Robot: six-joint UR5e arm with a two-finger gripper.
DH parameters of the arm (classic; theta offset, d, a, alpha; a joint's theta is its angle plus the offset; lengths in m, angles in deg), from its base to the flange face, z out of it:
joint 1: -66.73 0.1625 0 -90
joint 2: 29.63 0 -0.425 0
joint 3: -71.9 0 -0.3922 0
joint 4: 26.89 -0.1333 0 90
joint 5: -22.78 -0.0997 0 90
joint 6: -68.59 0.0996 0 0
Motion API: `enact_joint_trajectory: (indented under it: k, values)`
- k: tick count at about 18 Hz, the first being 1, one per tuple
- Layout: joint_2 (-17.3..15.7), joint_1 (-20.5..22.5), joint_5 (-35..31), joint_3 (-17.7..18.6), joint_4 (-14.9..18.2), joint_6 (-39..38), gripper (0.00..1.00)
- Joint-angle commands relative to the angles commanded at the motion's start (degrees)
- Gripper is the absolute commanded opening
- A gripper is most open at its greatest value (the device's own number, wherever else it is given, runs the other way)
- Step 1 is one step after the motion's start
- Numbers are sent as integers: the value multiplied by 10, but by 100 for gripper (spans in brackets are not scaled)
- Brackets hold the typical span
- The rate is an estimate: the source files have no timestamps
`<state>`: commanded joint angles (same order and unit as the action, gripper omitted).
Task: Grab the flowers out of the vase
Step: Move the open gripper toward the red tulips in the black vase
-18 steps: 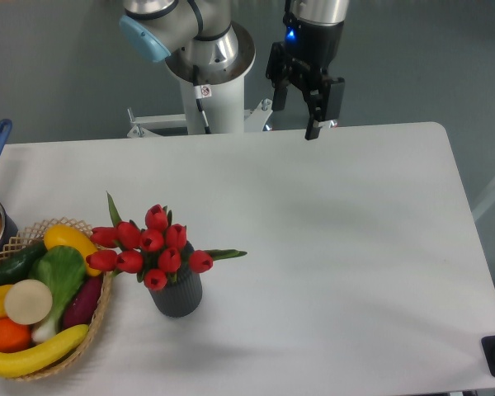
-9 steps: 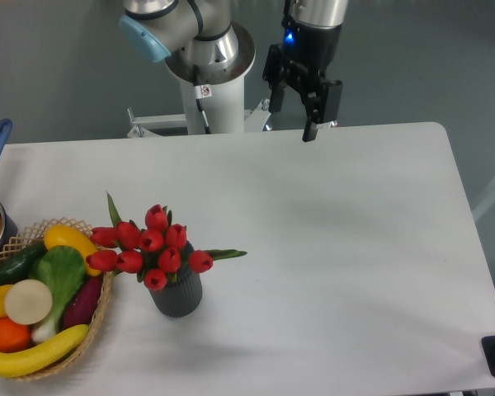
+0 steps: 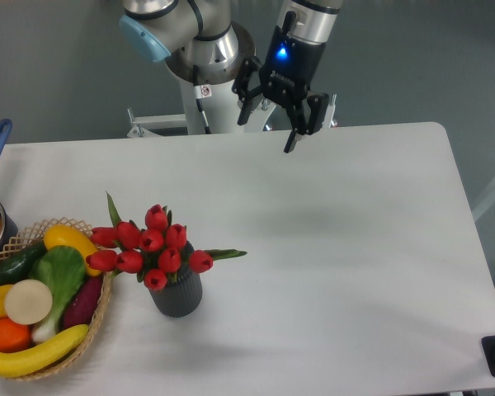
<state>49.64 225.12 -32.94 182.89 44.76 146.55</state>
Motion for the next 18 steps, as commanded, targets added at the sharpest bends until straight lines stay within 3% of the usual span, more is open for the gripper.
enact_joint_trajectory:
  k: [4,9,14,18]
  values:
    - [6,-31,8,46,-84,-5,100]
    - [26,-37,63,71,-96,-5,100]
    - [73,-38,186,88,-167,-7,100]
    - [110,-53,204,83,-213,-7,100]
